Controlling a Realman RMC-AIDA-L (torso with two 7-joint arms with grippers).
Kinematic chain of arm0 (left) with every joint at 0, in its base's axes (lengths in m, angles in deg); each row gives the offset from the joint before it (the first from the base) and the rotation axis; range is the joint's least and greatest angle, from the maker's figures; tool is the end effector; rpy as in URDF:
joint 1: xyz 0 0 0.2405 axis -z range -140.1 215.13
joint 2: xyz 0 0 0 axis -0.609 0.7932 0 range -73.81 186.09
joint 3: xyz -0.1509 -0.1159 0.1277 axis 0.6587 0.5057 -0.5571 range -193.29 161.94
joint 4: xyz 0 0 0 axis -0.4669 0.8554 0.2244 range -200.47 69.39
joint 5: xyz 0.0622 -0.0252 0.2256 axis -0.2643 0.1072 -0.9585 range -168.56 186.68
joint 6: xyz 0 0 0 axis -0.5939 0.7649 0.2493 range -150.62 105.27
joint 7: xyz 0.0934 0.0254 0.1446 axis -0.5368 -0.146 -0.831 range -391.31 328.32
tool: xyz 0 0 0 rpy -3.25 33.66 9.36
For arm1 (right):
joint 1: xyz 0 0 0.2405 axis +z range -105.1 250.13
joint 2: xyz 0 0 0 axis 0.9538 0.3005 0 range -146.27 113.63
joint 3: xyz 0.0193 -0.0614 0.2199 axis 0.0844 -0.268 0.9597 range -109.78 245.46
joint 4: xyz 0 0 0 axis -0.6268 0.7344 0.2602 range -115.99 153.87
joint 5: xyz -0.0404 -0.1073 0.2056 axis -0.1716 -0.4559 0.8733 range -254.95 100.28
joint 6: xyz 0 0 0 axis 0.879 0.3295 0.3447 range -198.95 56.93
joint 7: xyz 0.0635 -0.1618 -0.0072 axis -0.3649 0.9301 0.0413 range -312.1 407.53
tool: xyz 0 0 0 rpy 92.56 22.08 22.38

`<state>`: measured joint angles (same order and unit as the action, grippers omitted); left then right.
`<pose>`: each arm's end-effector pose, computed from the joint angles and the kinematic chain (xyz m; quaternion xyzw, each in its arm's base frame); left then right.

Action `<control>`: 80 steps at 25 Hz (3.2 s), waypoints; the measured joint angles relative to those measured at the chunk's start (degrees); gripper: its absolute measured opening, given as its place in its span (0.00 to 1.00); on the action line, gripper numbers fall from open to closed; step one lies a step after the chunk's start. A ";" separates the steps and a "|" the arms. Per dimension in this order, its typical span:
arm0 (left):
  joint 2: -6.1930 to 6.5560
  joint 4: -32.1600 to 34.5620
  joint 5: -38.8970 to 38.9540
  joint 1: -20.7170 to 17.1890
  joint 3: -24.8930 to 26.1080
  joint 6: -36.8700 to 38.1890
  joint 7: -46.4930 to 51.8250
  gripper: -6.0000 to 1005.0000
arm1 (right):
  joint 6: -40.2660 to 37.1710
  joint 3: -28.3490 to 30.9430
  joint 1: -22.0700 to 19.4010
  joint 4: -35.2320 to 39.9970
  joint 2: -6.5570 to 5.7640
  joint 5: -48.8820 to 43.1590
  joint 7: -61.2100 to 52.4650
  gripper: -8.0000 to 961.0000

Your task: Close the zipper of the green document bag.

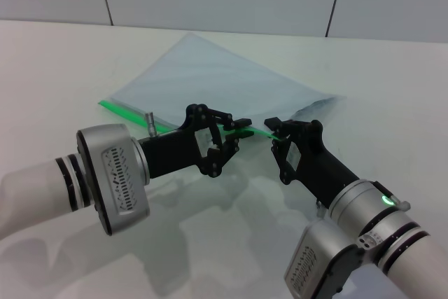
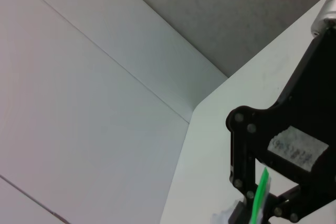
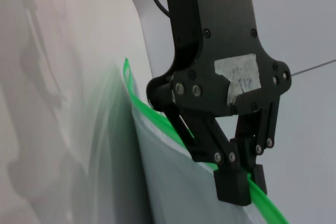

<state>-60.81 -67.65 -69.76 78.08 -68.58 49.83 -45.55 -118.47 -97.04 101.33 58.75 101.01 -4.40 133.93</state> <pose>-0.2354 0.3534 -0.0984 -0.8862 0.2648 -0.1625 0.3437 0.1955 0.3184 -0.1684 -0.8106 -0.3251 -0.0313 0.4861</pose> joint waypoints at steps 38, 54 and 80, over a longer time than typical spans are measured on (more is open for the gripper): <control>0.56 0.53 7.10 -4.30 3.67 -1.76 -0.05 0.12 | -5.42 0.60 -0.02 -5.58 -0.13 3.81 -10.28 0.06; 0.98 2.11 16.48 -8.18 3.81 -1.36 -0.08 0.14 | -11.30 0.63 -0.53 -10.41 -0.18 14.23 -13.45 0.06; 0.40 -0.69 27.76 -9.01 11.74 18.89 22.23 0.56 | -35.39 0.21 -0.88 -13.36 -0.35 22.16 -71.75 0.58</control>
<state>-60.42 -68.35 -42.00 69.07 -56.84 68.71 -23.33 -153.86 -96.84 100.46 45.40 100.66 17.76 62.19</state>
